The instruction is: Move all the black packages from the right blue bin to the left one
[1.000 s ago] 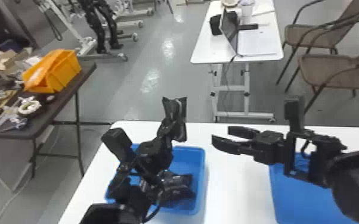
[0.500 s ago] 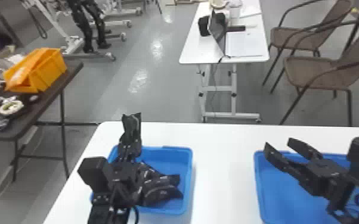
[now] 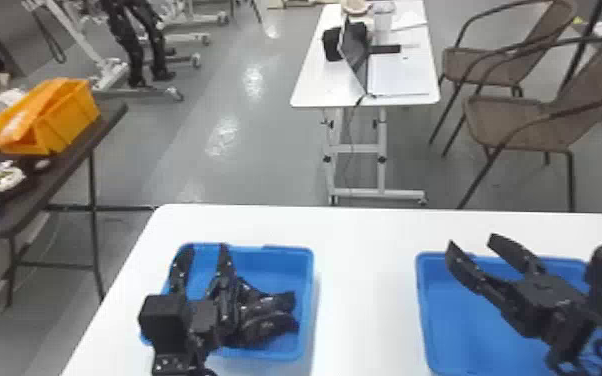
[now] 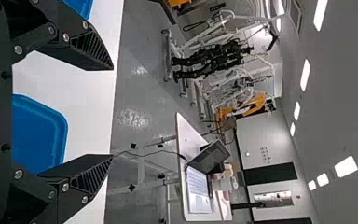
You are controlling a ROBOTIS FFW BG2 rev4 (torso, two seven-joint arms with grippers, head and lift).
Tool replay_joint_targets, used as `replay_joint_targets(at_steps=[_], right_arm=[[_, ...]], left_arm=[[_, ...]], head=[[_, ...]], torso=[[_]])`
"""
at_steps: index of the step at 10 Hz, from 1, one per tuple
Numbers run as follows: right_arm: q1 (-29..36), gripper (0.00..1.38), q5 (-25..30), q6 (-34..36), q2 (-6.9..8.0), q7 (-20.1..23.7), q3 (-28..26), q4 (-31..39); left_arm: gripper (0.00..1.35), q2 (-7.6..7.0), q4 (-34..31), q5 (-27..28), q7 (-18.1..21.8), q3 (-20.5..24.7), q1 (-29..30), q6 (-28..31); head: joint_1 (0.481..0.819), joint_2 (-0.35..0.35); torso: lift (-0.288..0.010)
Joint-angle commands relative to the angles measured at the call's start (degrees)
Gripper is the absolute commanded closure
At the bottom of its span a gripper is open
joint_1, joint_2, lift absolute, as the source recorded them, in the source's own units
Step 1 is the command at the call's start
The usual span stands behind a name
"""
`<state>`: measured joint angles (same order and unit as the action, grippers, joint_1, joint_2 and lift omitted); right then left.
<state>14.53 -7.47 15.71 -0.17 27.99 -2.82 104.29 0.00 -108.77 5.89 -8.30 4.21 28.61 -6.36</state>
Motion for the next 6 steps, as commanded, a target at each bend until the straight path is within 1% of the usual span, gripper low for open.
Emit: replay_joint_targets(at_steps=[1, 2, 3, 4, 5, 6], right_arm=[[0.59, 0.38, 0.0, -1.12, 0.23, -0.66, 0.01, 0.3], [1.2, 0.38, 0.0, -2.18, 0.23, -1.45, 0.01, 0.92], [2.26, 0.38, 0.18, -4.37, 0.23, -2.85, 0.01, 1.79], [3.75, 0.38, 0.35, -7.27, 0.23, -4.09, -0.26, 2.76], [5.68, 0.38, 1.06, -9.21, 0.23, -4.52, -0.96, 4.17], [8.58, 0.38, 1.06, -11.58, 0.23, -5.23, -1.84, 5.31]], left_arm=[[0.05, 0.0, -0.31, -2.9, -0.05, -1.14, -0.75, -2.43], [0.05, -0.35, -1.36, -4.49, 0.03, -2.1, -1.1, -3.75], [0.07, -0.53, -3.21, -5.01, 0.03, -2.46, -0.92, -4.36], [0.07, -1.23, -4.0, -7.83, 0.03, -3.16, -0.31, -5.95], [0.07, -2.55, -5.49, -9.85, 0.03, -3.77, 1.36, -6.39], [0.07, -3.6, -7.16, -10.11, 0.03, -4.13, 3.82, -5.95]], head=[[0.695, 0.183], [0.695, 0.171], [0.695, 0.157], [0.695, 0.144], [0.695, 0.137], [0.695, 0.123]], torso=[[-0.042], [-0.042], [-0.042], [-0.042], [-0.042], [-0.042]])
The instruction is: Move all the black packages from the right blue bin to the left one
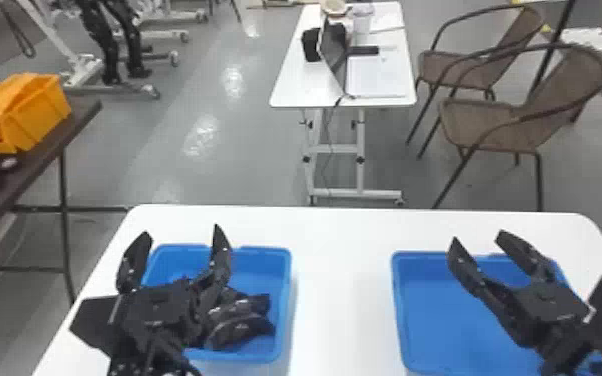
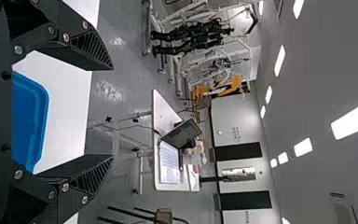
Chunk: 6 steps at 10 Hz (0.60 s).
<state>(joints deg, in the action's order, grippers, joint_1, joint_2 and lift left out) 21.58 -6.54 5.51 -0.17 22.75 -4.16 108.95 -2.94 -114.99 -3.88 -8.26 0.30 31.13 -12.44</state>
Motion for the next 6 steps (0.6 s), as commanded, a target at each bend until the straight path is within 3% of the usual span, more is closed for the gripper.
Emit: replay_joint_targets(at_steps=[1, 4, 6], right_arm=[[4.35, 0.38, -0.05, -1.82, 0.23, -0.95, -1.29, 2.06], [10.06, 0.38, -0.4, -1.82, 0.23, -1.13, -1.91, 4.08], [11.38, 0.38, 0.12, -2.61, 0.23, -0.95, -2.08, 4.52]], left_arm=[[0.08, -1.63, -1.21, -1.84, 0.0, -0.74, 3.32, -0.04], [0.08, -6.03, -1.21, -5.62, 1.75, -2.76, 6.57, 1.1], [0.08, -7.7, -1.21, -7.11, 1.84, -3.46, 6.84, 0.84]], head=[[0.695, 0.109], [0.695, 0.073], [0.695, 0.055]], torso=[[-0.042], [-0.042], [-0.042]])
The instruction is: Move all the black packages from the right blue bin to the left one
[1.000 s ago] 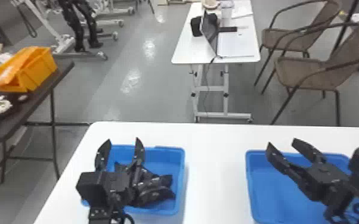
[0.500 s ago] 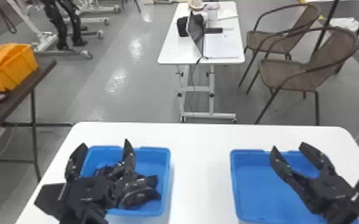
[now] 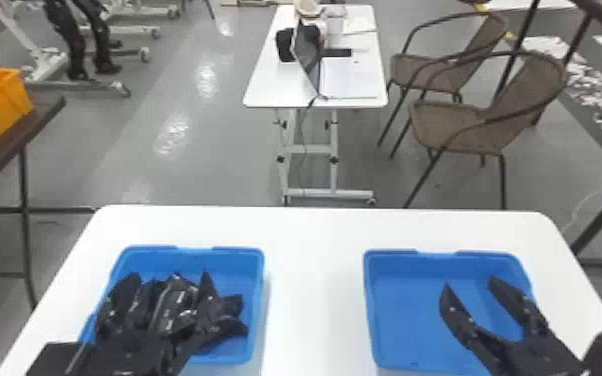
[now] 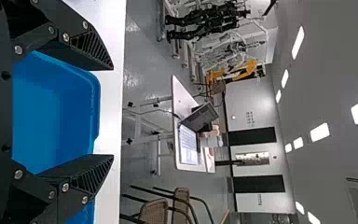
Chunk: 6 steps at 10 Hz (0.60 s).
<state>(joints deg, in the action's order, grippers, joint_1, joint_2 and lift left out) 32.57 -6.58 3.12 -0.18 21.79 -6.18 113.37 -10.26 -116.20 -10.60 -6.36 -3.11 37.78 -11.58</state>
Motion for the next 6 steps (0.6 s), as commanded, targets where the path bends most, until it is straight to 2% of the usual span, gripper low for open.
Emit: replay_joint_targets(at_steps=[1, 4, 6], right_arm=[[0.3, 0.38, 0.34, -0.48, 0.23, -0.08, -0.24, -0.43], [0.21, 0.38, 1.39, -0.66, 0.23, -0.08, -0.5, -0.7], [0.39, 0.38, 2.1, -0.66, 0.23, -0.08, -0.94, -0.52]], left_arm=[[0.08, -0.2, 0.01, 0.23, -0.06, -0.06, 0.1, 0.15], [0.09, 1.03, 0.01, 1.64, -0.41, 0.21, -0.42, 0.06], [0.09, 1.03, 0.01, 1.9, -0.41, 0.21, -0.69, 0.06]], head=[[0.695, 0.05], [0.695, 0.043], [0.695, 0.039]], torso=[[-0.042], [-0.042], [-0.042]])
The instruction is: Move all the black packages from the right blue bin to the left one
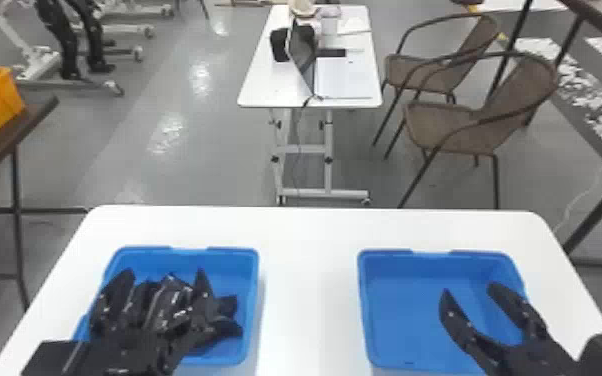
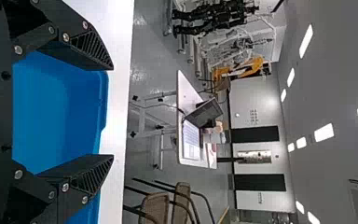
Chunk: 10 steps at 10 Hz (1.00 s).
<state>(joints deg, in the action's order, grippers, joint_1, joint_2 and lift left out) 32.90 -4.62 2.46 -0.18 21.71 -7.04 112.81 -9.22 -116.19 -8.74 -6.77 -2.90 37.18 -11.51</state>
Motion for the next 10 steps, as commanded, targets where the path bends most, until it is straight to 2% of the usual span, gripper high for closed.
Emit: replay_joint_targets(at_steps=[1, 10], right_arm=[[0.15, 0.38, 0.13, 0.0, 0.23, 0.0, -0.08, 0.04], [0.32, 0.38, 1.89, -0.62, 0.23, -0.09, -0.08, 0.66]], left_arm=[[0.09, 0.0, 0.0, 0.04, 0.0, 0.0, 0.0, 0.0], [0.09, -0.27, 0.0, 0.74, 0.0, -0.17, -0.7, 0.0]], head=[[0.695, 0.038], [0.695, 0.033]], torso=[[-0.042], [-0.042]])
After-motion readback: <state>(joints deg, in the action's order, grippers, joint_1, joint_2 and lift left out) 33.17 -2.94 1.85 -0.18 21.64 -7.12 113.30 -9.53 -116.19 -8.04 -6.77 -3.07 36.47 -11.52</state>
